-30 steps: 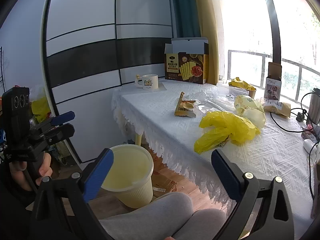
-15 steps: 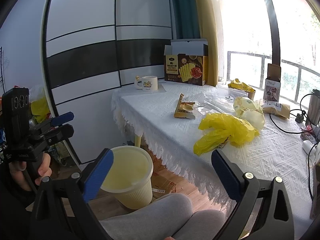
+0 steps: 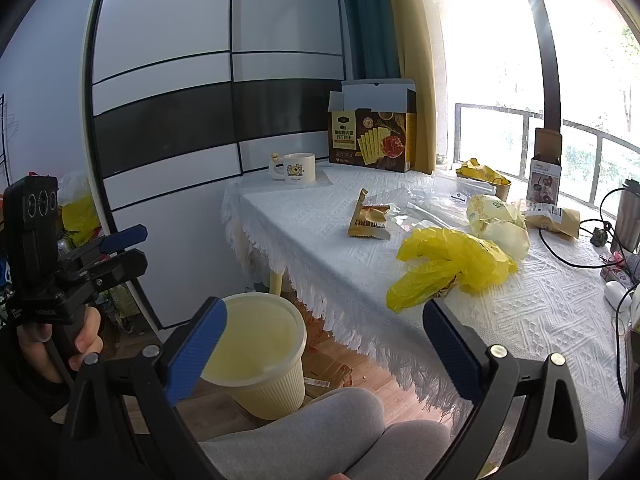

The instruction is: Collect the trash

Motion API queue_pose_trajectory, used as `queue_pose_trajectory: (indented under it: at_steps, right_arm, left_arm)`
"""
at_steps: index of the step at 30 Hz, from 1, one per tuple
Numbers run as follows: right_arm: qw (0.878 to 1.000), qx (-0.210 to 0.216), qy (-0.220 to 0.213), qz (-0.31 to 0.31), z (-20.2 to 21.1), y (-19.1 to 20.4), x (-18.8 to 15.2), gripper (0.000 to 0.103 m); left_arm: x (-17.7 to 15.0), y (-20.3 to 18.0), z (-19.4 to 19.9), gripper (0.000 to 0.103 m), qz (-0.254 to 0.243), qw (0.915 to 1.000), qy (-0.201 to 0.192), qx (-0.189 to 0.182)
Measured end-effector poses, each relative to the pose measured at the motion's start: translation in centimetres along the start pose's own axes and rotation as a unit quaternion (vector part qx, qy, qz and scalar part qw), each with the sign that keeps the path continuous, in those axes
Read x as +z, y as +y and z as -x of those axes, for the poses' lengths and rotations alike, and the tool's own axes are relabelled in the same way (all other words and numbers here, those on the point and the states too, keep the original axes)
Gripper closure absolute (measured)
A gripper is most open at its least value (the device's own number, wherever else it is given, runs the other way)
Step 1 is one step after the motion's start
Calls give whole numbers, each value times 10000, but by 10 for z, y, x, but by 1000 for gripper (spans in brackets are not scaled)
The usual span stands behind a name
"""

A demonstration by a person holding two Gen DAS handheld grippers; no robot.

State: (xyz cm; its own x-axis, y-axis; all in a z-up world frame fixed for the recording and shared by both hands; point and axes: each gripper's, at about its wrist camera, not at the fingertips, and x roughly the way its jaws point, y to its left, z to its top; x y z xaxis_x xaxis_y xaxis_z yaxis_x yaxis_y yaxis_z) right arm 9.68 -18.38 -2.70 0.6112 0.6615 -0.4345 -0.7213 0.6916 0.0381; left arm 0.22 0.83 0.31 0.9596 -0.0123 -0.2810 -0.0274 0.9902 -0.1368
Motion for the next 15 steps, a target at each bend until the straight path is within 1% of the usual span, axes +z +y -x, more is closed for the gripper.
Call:
queue_pose_trajectory:
  at_steps: [15]
  right_arm:
    - [10000, -4, -5, -4, 0, -1, 0, 5]
  left_arm:
    - [0, 1, -1, 0, -19, 10000, 13, 6]
